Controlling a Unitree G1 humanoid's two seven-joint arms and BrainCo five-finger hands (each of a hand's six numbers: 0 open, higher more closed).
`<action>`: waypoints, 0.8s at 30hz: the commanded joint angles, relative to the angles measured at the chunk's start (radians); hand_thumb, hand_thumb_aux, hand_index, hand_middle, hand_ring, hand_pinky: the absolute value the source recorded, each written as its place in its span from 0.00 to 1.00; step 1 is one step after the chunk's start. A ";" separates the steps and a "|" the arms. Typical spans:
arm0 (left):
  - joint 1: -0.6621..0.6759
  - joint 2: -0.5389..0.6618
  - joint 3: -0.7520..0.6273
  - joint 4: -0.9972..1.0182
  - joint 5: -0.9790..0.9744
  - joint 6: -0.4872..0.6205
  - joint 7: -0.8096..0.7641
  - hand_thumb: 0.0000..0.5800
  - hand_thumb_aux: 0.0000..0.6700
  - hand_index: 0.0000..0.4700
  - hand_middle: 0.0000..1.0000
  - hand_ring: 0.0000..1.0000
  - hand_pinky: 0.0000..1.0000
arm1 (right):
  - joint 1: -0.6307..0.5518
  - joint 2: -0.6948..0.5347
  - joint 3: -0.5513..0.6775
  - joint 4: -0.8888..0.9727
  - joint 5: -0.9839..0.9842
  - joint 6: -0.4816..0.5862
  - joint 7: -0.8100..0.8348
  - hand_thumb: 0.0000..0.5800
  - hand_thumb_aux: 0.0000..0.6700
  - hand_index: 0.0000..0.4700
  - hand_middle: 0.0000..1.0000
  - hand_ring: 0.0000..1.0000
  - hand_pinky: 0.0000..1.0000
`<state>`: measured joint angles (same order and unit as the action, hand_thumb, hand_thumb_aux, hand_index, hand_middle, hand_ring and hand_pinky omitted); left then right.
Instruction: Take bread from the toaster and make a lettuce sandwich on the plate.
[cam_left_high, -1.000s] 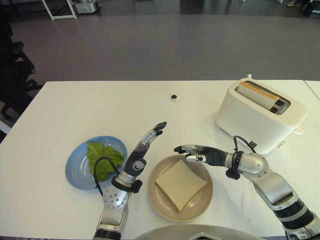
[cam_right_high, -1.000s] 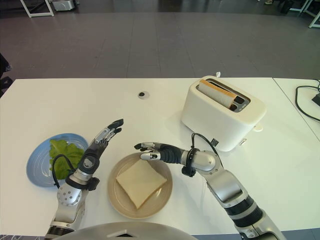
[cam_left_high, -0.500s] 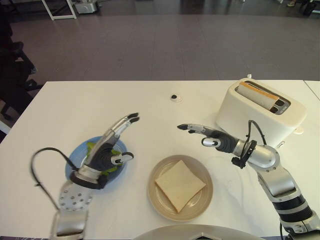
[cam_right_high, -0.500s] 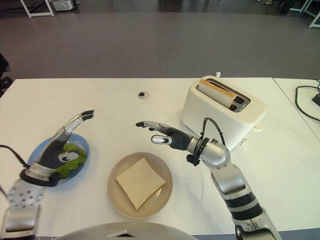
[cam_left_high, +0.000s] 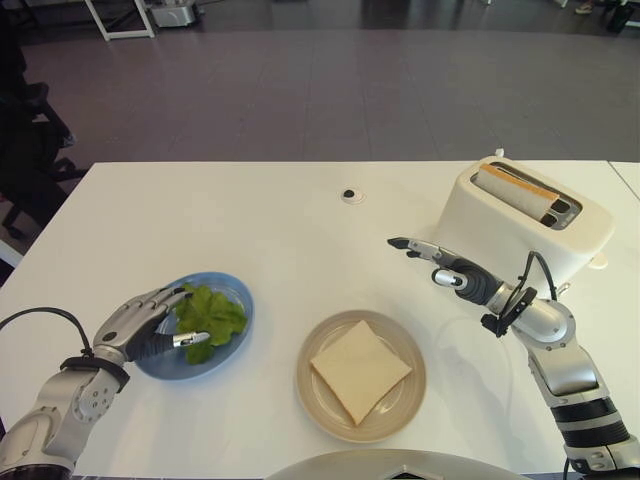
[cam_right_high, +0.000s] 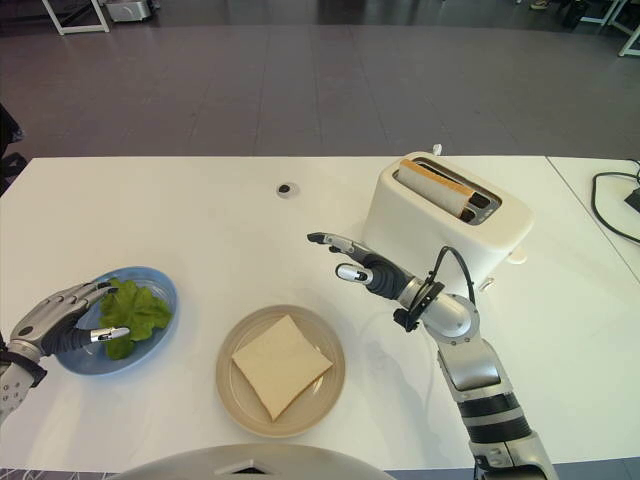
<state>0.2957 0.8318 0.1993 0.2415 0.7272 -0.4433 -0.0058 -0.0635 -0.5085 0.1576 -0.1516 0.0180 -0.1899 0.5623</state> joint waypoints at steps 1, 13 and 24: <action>0.002 0.021 -0.046 0.024 0.004 -0.003 0.013 0.14 0.07 0.07 0.00 0.00 0.00 | -0.003 0.002 -0.002 0.008 -0.010 -0.002 0.009 0.00 0.00 0.00 0.00 0.00 0.00; 0.049 0.066 -0.155 -0.021 0.102 0.065 0.071 1.00 0.95 0.95 0.00 0.00 0.00 | -0.008 0.005 -0.003 0.007 -0.009 0.004 0.014 0.00 0.00 0.00 0.00 0.00 0.00; 0.134 0.073 -0.032 -0.206 0.024 0.071 0.125 1.00 1.00 1.00 0.00 0.00 0.00 | -0.018 0.010 -0.001 0.025 -0.026 -0.005 0.006 0.00 0.00 0.00 0.00 0.00 0.00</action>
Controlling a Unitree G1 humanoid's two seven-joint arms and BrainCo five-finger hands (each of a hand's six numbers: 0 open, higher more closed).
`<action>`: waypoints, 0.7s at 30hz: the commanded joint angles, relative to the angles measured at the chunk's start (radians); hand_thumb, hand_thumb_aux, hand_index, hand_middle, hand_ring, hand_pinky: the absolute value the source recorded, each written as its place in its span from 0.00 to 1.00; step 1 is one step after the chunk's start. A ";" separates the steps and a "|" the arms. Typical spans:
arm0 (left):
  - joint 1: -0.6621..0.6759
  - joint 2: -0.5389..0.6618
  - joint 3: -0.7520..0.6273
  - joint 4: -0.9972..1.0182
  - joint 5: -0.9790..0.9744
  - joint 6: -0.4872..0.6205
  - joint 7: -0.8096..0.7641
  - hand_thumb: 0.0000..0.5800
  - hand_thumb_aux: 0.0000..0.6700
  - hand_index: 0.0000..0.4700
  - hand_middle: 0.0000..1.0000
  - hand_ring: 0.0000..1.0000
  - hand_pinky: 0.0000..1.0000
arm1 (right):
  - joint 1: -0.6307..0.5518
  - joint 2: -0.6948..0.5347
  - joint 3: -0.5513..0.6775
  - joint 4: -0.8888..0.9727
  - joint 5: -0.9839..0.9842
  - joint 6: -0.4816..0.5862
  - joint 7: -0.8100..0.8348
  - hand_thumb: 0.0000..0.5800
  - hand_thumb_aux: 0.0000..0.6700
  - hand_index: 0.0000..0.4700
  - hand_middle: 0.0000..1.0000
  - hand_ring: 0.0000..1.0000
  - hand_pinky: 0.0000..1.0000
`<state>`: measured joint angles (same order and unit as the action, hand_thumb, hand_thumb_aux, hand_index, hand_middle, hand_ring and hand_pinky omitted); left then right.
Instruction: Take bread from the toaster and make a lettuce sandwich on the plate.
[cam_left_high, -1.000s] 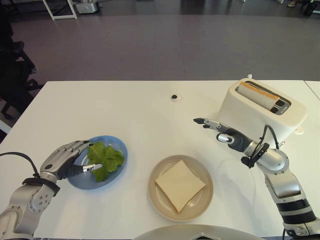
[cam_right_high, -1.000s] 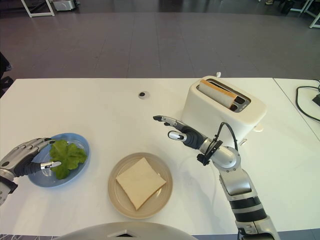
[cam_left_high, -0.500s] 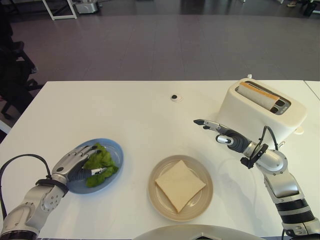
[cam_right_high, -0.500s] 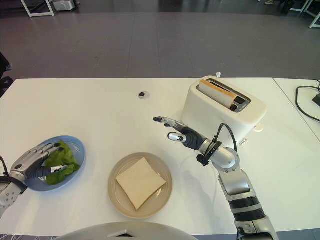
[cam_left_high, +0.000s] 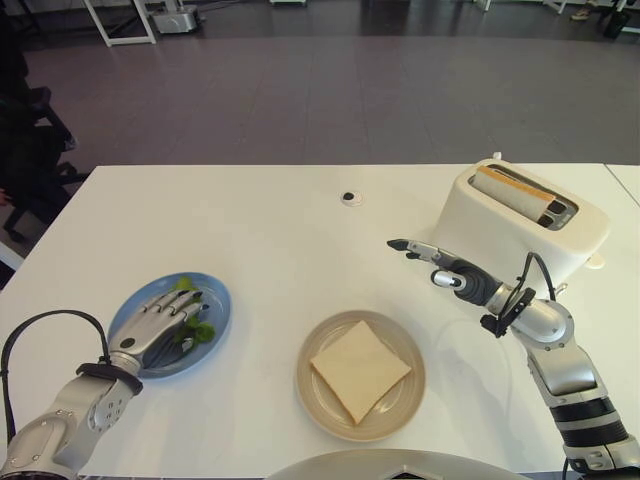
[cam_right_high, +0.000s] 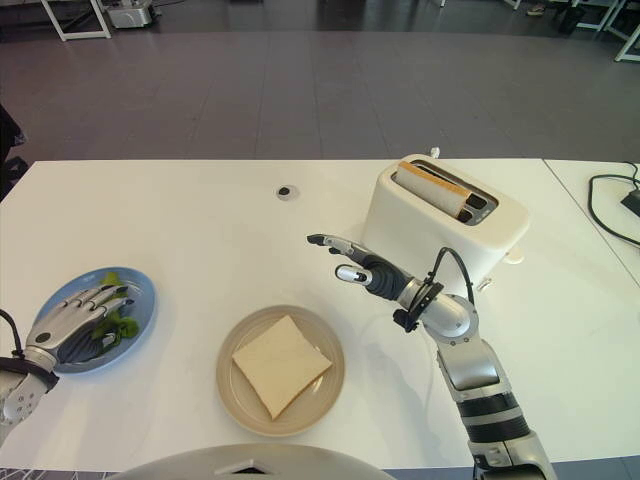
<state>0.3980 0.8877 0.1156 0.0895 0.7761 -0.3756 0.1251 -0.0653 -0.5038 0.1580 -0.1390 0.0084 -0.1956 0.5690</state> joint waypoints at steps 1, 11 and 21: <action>0.045 0.021 0.078 -0.079 -0.034 0.004 -0.009 1.00 1.00 1.00 0.00 0.00 0.00 | -0.018 0.006 -0.002 0.014 -0.017 -0.001 -0.001 0.00 0.00 0.00 0.00 0.00 0.00; 0.078 0.020 0.231 -0.194 -0.126 -0.024 -0.093 1.00 1.00 1.00 0.00 0.00 0.00 | -0.025 0.018 -0.011 0.026 -0.027 -0.007 -0.017 0.00 0.00 0.00 0.00 0.00 0.00; 0.023 0.051 0.131 0.105 -0.041 -0.030 -0.039 0.00 0.00 0.00 0.00 0.00 0.00 | -0.026 0.014 -0.017 0.055 -0.039 -0.024 -0.020 0.00 0.00 0.00 0.00 0.00 0.00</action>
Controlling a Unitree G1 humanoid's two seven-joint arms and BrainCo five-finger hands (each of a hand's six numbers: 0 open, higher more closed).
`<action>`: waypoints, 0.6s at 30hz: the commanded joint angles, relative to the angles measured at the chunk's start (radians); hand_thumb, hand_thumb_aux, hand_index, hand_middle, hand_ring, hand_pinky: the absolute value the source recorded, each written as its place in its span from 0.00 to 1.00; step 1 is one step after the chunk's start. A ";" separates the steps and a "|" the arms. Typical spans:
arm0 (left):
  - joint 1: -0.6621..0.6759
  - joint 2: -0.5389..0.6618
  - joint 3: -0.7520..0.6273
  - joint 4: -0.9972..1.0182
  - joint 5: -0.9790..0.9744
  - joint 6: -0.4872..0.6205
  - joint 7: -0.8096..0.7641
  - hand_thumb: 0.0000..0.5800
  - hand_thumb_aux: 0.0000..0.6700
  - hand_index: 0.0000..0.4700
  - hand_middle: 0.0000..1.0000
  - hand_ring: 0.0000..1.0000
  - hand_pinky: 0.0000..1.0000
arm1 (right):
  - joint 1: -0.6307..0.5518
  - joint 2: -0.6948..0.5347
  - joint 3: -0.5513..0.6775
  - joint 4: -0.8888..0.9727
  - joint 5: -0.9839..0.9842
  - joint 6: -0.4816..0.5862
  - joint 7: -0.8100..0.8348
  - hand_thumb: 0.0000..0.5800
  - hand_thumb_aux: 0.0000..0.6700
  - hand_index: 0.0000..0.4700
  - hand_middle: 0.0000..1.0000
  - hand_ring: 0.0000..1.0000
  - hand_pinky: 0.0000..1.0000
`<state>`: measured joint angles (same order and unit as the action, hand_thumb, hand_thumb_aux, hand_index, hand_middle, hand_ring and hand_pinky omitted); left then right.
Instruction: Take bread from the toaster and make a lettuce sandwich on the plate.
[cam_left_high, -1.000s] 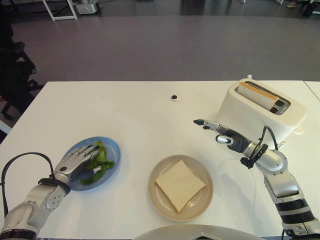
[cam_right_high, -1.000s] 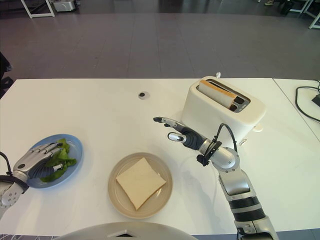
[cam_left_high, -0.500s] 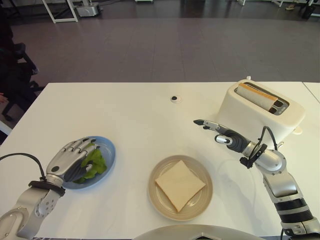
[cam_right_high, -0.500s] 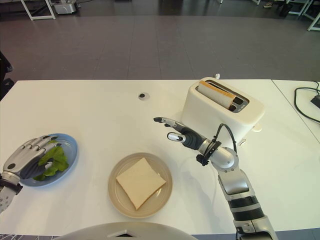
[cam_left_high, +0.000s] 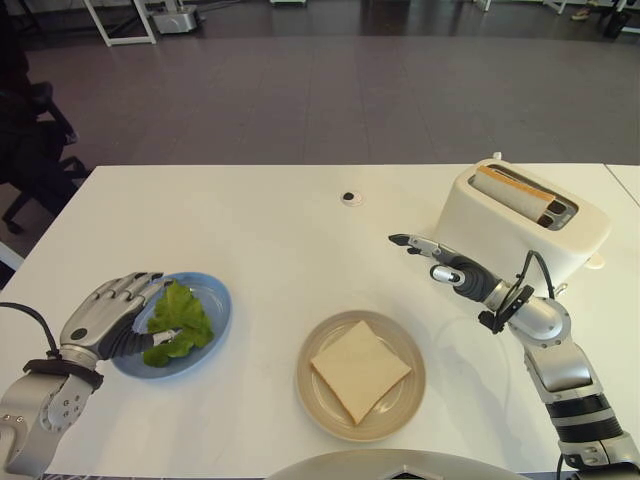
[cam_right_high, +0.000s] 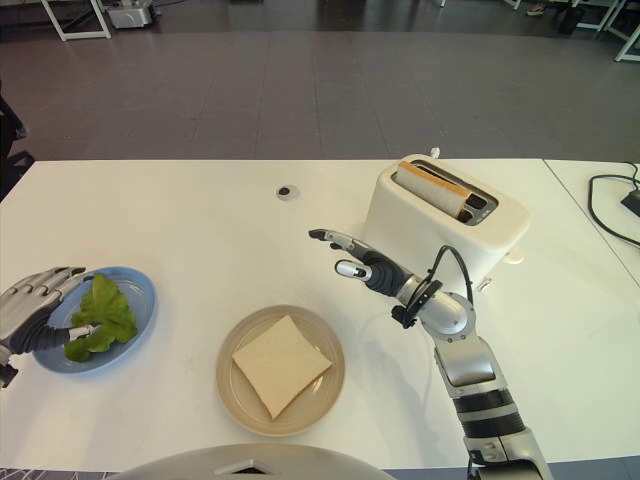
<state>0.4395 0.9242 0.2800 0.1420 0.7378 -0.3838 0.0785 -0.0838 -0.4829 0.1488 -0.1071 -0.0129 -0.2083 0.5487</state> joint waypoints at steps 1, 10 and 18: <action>-0.024 0.013 -0.037 0.062 -0.012 -0.030 0.013 0.00 0.00 0.00 0.00 0.00 0.00 | -0.007 -0.006 -0.007 0.028 -0.020 -0.015 0.000 0.00 0.00 0.00 0.00 0.00 0.00; -0.030 0.023 -0.059 0.048 0.000 -0.031 0.011 0.26 0.14 0.14 0.00 0.00 0.00 | -0.008 -0.012 -0.013 0.040 -0.018 -0.026 0.005 0.00 0.00 0.00 0.00 0.00 0.00; -0.049 0.033 -0.131 0.065 0.058 0.002 0.010 0.80 0.55 0.55 0.00 0.00 0.00 | -0.009 -0.013 -0.014 0.038 -0.017 -0.026 0.007 0.00 0.00 0.00 0.00 0.00 0.00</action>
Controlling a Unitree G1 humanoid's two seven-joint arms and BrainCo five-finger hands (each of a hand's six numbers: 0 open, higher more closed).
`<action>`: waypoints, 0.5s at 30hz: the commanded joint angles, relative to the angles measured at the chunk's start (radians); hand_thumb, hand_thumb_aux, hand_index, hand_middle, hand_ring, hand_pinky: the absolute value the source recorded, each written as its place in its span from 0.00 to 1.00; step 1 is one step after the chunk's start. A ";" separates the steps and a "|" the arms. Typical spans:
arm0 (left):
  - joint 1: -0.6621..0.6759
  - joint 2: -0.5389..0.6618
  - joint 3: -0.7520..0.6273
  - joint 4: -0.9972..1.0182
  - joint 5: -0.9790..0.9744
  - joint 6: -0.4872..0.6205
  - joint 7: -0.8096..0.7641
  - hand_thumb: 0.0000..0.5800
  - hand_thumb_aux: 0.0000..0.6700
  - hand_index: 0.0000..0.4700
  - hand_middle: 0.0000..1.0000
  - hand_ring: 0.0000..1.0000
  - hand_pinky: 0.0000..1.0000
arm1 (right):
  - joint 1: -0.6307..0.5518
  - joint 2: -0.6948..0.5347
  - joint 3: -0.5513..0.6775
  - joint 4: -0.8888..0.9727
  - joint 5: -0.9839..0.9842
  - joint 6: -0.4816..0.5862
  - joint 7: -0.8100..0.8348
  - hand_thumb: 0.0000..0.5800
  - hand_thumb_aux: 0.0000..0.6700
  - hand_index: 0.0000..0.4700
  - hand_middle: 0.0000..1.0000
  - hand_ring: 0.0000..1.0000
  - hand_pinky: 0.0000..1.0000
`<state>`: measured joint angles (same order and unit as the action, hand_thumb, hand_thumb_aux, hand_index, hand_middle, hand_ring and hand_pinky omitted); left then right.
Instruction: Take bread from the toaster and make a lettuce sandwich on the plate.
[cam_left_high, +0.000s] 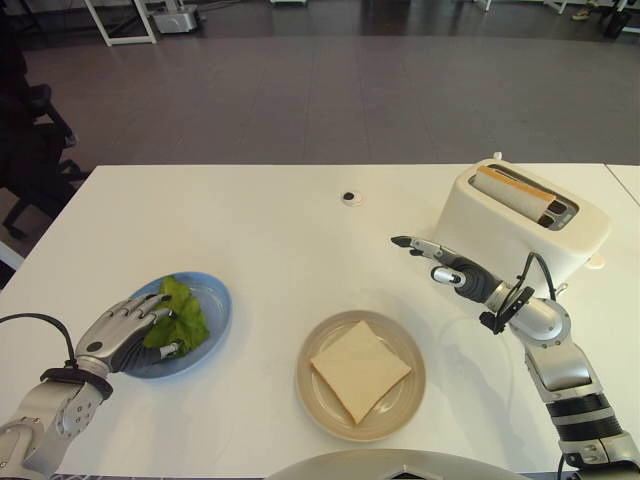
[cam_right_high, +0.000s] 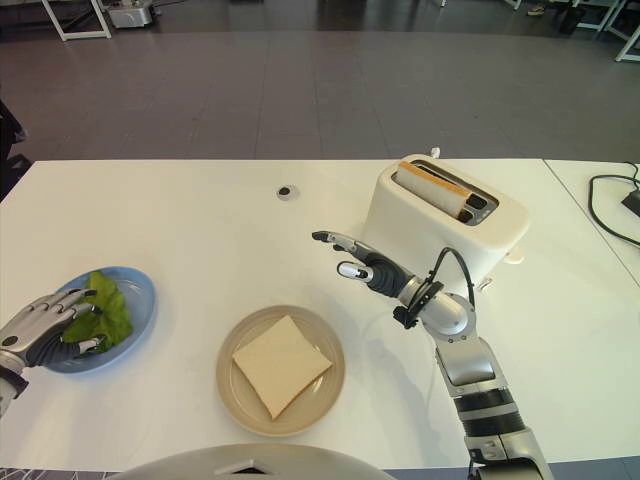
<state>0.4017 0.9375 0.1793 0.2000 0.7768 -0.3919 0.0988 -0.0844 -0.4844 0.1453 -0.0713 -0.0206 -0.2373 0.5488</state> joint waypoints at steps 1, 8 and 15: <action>-0.014 0.019 -0.038 0.007 0.020 0.012 -0.011 0.80 0.56 0.56 0.00 0.00 0.00 | -0.009 -0.011 -0.011 0.002 -0.009 0.003 0.007 0.00 0.00 0.00 0.00 0.00 0.00; -0.025 0.018 -0.084 -0.012 0.011 0.015 -0.027 0.98 0.85 0.85 0.00 0.00 0.00 | -0.006 -0.013 -0.012 -0.004 -0.010 0.005 0.007 0.00 0.00 0.00 0.00 0.00 0.00; -0.016 0.025 -0.081 -0.021 -0.007 0.011 -0.015 1.00 1.00 1.00 0.00 0.00 0.00 | -0.008 -0.013 -0.011 -0.007 -0.009 0.008 0.008 0.00 0.00 0.00 0.00 0.00 0.00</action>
<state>0.3671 0.9535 0.1091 0.1810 0.7681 -0.3800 0.0968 -0.0844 -0.4866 0.1441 -0.0723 -0.0205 -0.2379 0.5497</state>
